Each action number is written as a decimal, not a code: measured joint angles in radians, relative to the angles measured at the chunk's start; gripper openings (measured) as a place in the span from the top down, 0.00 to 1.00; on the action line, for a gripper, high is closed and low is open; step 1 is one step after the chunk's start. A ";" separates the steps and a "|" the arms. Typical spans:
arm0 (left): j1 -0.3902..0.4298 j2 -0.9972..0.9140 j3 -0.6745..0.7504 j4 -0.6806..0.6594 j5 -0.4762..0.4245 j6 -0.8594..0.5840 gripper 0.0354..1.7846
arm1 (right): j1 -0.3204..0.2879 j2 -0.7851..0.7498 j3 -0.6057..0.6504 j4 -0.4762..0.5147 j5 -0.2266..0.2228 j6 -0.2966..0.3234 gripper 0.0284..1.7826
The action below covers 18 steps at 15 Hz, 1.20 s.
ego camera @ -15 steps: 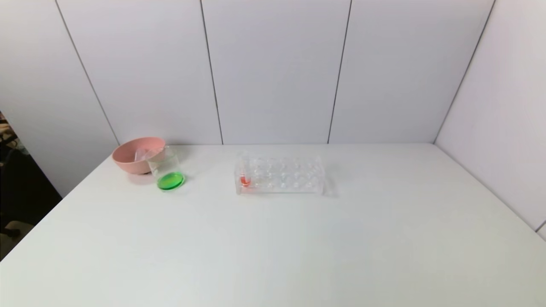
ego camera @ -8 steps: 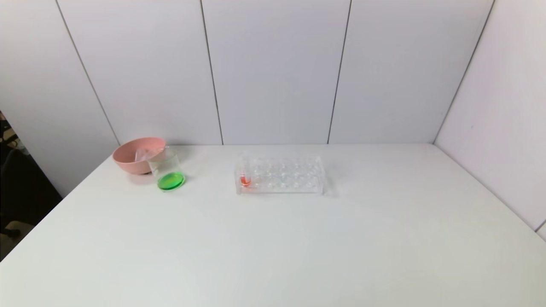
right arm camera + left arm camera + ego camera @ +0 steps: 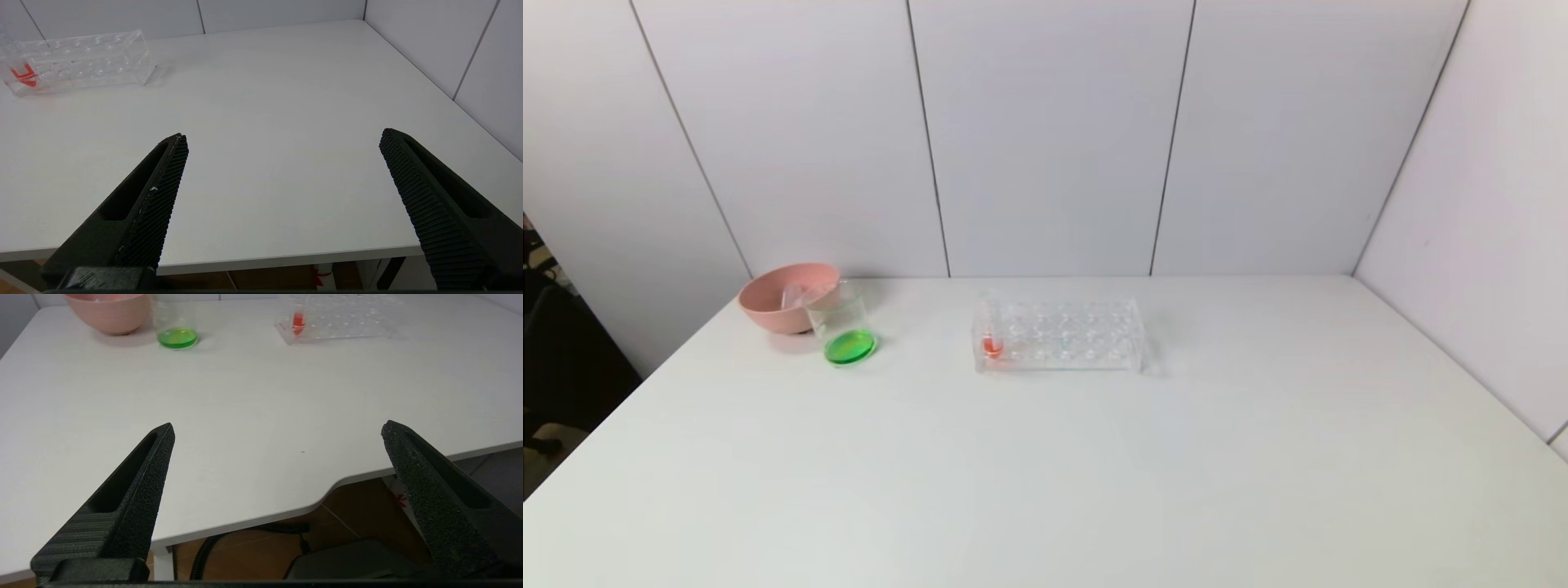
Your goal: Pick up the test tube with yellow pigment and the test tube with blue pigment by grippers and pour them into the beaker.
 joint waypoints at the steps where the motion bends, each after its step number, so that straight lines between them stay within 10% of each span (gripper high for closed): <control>1: -0.001 -0.004 0.056 -0.033 0.060 0.015 0.01 | 0.000 0.000 0.000 0.000 0.000 0.000 0.04; 5: -0.001 -0.008 0.212 -0.244 0.276 0.034 0.01 | 0.000 0.000 0.000 0.000 0.000 0.000 0.04; 18: -0.001 -0.007 0.241 -0.276 0.288 -0.029 0.01 | 0.000 0.000 0.000 0.000 0.000 -0.004 0.04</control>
